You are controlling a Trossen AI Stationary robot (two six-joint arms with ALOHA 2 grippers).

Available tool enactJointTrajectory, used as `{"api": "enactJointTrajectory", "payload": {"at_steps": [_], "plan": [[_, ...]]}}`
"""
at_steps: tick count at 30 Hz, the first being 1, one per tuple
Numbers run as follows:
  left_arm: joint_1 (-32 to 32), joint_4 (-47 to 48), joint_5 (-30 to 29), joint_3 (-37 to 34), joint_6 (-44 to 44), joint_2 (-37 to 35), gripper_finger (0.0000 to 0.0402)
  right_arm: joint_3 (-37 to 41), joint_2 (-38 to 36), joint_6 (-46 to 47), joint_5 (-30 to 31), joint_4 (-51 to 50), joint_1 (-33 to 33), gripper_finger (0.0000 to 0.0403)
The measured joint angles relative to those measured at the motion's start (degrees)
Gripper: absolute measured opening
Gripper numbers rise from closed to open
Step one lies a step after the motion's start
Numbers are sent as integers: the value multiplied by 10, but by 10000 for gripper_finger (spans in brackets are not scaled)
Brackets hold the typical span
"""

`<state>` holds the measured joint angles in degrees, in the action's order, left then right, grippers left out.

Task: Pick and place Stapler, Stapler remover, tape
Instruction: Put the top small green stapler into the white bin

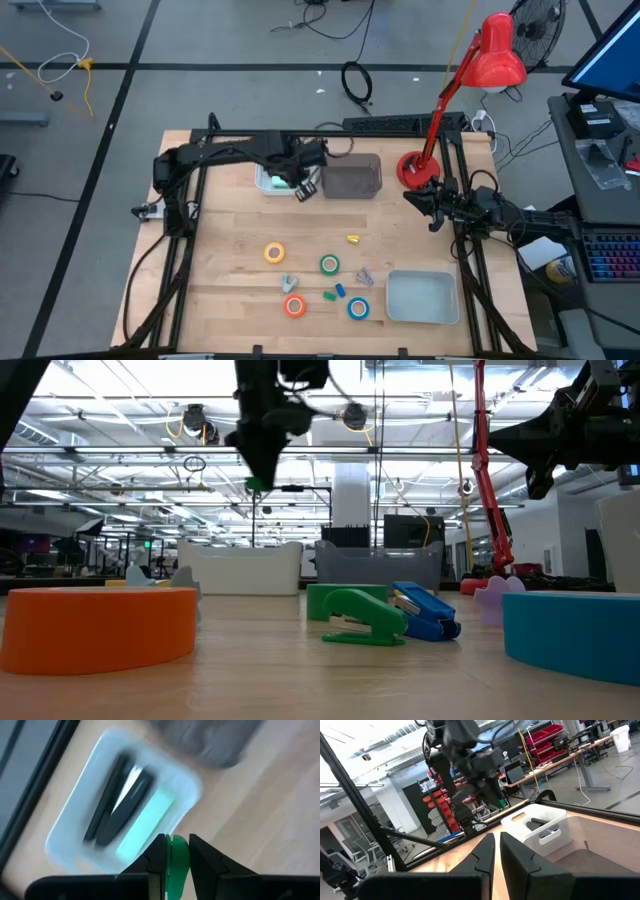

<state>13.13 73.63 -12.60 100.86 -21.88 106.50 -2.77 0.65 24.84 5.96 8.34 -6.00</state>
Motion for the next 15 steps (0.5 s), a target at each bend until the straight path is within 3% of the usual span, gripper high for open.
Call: {"api": "enactJointTrajectory", "payload": {"at_steps": [7, 15], "plan": [[46, 65, -10, 0, -70, 0, 55, 0, 0, 0, 0, 0, 0, 20], [79, 45, -31, -28, -30, 0, 55, 0, 0, 0, 0, 0, 0, 20]]}}
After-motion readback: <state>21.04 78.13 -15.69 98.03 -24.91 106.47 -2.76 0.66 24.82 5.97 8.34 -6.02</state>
